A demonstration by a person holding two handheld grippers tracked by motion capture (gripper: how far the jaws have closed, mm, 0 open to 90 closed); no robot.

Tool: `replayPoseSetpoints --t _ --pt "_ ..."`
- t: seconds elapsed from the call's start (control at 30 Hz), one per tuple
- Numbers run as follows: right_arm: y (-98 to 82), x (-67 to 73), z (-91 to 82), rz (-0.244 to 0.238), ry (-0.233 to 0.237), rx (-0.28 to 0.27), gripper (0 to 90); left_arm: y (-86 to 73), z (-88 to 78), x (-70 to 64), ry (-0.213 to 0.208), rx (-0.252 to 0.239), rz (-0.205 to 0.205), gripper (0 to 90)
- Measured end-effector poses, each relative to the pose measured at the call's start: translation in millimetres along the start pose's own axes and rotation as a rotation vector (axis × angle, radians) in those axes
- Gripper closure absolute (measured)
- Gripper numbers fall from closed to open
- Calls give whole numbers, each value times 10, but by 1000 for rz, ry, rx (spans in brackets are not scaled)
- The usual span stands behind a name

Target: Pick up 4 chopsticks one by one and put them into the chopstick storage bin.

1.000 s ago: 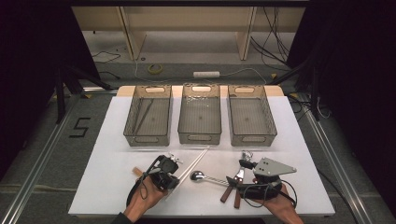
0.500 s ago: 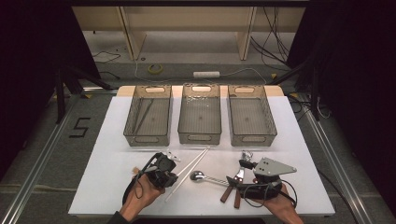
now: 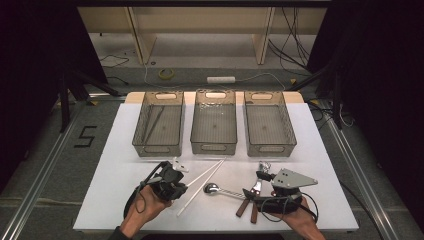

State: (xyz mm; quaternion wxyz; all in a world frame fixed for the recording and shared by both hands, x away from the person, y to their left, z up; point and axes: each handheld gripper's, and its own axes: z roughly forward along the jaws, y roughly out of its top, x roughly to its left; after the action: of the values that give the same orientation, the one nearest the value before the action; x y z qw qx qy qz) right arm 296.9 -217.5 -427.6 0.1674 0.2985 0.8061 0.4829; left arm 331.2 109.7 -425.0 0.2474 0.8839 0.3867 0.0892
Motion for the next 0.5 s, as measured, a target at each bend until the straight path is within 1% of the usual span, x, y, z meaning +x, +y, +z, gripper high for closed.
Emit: replayPoseSetpoints --t 0.07,0.1,0.17,0.2,0.23,0.5 --pt "0 -1 0 0 0 0 294 3 -36 -4 0 -12 0 838" --pt "0 -2 1 -1 1 -1 294 6 -52 -2 1 -10 10 838" --pt "0 -1 0 0 0 1 294 12 -88 -2 4 -25 7 838" --pt "0 -2 1 -1 1 0 294 17 -105 2 -1 -21 10 838" --pt "0 -1 0 0 0 0 294 18 -124 4 2 -35 7 838" --pt "0 -2 -1 0 0 1 295 51 -323 17 -7 -76 19 838"
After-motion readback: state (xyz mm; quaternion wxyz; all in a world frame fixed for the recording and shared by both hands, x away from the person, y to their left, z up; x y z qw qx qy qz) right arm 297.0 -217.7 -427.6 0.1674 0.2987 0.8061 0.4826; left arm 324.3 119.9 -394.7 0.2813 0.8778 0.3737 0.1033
